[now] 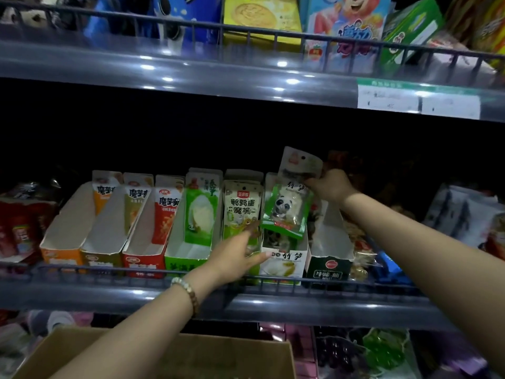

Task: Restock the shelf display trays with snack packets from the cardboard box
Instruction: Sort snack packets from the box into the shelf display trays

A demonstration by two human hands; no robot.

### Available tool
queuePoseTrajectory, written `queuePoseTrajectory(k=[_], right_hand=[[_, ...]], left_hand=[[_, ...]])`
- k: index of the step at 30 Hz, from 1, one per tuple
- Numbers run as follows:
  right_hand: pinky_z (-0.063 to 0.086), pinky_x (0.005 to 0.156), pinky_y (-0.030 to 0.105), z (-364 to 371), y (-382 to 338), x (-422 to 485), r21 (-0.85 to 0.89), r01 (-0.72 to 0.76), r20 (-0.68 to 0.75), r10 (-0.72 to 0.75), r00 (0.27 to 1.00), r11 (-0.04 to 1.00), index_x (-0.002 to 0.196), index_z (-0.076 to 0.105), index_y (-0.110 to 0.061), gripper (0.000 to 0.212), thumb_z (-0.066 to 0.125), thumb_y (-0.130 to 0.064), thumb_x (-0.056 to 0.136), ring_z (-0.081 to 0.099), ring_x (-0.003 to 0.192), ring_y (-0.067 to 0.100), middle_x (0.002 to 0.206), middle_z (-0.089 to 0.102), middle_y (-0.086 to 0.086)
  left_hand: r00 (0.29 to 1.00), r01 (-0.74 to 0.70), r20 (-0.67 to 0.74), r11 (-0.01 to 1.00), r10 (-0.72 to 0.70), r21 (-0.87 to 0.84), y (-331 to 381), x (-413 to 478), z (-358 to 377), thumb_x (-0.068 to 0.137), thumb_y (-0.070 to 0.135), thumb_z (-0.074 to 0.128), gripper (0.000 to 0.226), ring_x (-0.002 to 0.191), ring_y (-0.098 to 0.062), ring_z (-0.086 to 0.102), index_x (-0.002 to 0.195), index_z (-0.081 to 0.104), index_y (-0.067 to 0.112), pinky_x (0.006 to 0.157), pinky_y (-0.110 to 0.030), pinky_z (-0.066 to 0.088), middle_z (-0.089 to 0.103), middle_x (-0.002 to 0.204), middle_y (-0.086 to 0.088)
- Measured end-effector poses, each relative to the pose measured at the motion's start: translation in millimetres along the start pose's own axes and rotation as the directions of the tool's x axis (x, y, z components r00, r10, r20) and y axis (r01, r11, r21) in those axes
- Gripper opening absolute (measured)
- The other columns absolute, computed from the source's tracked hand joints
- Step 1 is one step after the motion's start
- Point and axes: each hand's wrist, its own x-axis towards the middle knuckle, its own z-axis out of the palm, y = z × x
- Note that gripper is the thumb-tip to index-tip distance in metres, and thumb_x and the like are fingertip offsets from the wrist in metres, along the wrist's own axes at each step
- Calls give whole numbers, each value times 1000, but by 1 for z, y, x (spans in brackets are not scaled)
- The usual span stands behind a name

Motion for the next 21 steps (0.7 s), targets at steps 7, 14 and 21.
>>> queuePoseTrajectory(k=[7,14,21], right_hand=[[46,96,44,-1,6,17,-98,23,33,-20,999,995,117,63,-6,42,58,-38,91,56,112,31,118,63,14],[51,70,29,27,8,7,72,44,48,-48,998,996,104,67,-2,31,71,-24,82,62,89,21,93,64,7],[55,77,41,38,19,-3,-220,236,-16,-245,969,947,95,72,-21,21,71,-36,79,66,84,20,94,72,-1]], left_hand=[[1000,8,23,993,-11,121,12,-5,-4,90,46,54,76,110,-29,58,151,12,28,88,-39,48,58,126,-12],[1000,16,25,995,-18,100,13,-6,-4,90,47,53,74,114,-28,55,150,15,26,89,-38,47,56,130,-11],[1000,8,15,994,-10,110,10,-3,-2,89,52,51,74,115,-27,56,150,18,25,90,-38,48,52,137,-1]])
